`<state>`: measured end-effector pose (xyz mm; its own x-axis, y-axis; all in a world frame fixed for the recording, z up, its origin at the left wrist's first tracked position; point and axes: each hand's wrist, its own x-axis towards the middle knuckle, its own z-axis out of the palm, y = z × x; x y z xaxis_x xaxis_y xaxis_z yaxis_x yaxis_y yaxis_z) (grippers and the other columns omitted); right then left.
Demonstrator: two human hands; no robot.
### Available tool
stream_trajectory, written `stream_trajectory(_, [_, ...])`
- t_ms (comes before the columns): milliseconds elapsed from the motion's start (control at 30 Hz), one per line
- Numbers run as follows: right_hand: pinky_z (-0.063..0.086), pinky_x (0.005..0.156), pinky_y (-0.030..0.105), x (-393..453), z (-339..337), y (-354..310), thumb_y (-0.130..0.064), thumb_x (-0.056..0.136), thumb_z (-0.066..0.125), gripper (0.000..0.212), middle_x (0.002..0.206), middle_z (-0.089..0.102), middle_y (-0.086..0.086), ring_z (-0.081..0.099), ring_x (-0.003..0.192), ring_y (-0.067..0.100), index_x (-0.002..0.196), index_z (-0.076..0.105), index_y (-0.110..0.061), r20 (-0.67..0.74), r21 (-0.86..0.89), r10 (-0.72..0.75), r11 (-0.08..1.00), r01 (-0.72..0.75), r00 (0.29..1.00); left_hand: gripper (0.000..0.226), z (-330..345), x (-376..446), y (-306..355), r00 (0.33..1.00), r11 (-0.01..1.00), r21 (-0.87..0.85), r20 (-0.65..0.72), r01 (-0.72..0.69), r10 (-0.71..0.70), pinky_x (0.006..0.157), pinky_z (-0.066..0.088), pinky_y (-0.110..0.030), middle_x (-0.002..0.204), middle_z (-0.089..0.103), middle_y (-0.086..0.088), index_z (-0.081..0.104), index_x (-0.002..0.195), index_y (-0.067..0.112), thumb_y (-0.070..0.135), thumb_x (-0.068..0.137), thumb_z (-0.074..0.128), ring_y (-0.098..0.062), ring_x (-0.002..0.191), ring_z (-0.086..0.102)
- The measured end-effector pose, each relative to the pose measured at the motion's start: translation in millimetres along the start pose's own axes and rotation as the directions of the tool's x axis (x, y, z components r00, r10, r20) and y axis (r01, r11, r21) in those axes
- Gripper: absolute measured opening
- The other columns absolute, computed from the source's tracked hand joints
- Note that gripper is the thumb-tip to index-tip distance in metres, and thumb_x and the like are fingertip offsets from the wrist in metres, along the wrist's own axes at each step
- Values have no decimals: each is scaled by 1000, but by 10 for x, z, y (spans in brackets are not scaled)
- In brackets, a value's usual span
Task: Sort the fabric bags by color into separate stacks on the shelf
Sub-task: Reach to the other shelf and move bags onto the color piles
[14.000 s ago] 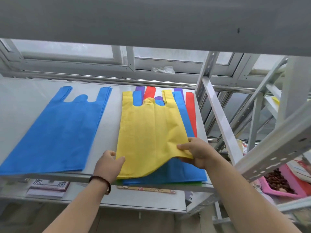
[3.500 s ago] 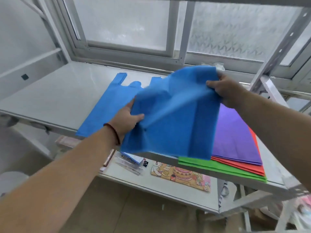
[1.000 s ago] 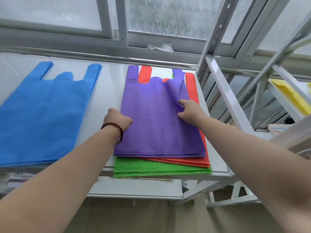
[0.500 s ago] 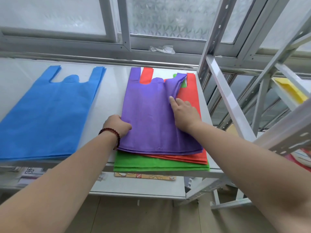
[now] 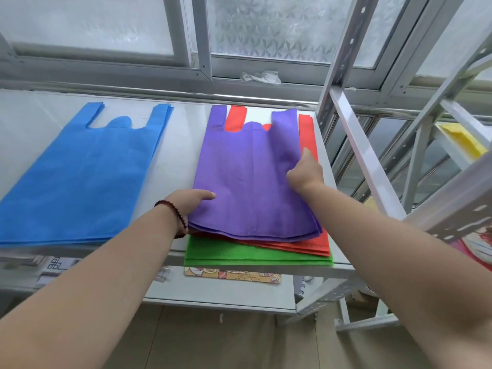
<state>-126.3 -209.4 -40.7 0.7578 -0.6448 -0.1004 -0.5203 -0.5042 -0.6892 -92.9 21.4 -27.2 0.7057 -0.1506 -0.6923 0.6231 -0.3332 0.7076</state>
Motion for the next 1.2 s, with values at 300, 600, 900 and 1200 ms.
stream_trajectory(300, [44, 46, 23, -189, -292, 240, 3, 77, 54, 14, 67, 52, 9, 52, 38, 19, 76, 55, -11, 389, 407, 240, 821, -400, 889, 28, -267, -55, -114, 942, 994, -78, 333, 79, -49, 54, 59, -30, 69, 72, -8, 65, 94, 12, 38, 85, 59, -21, 56, 70])
stream_trajectory(600, [51, 54, 25, 72, -176, 6, -36, 72, 75, 40, 76, 66, 5, 66, 56, 19, 102, 58, -15, 540, 322, 368, 740, -590, 756, 14, -212, -75, -308, 951, 990, 118, 292, 71, -103, 52, 57, -28, 58, 70, -3, 64, 81, 8, 7, 89, 54, -15, 49, 67])
stream_trajectory(900, [55, 67, 30, -104, 15, 24, -9, 78, 69, 6, 67, 69, 6, 64, 57, 20, 82, 65, -12, 586, 239, 268, 844, -480, 764, 12, -574, -240, -603, 927, 989, 60, 344, 136, -148, 53, 58, -29, 72, 73, -7, 68, 91, 8, 16, 87, 59, -19, 56, 69])
stream_trajectory(1200, [52, 65, 30, -646, -284, -112, 6, 83, 57, 23, 77, 65, 8, 60, 69, 22, 97, 63, -11, 350, 539, 103, 791, -290, 931, 32, -755, -502, -553, 938, 973, 105, 306, -204, 163, 85, 52, -42, 93, 68, -13, 65, 107, 4, 8, 76, 71, -26, 80, 64])
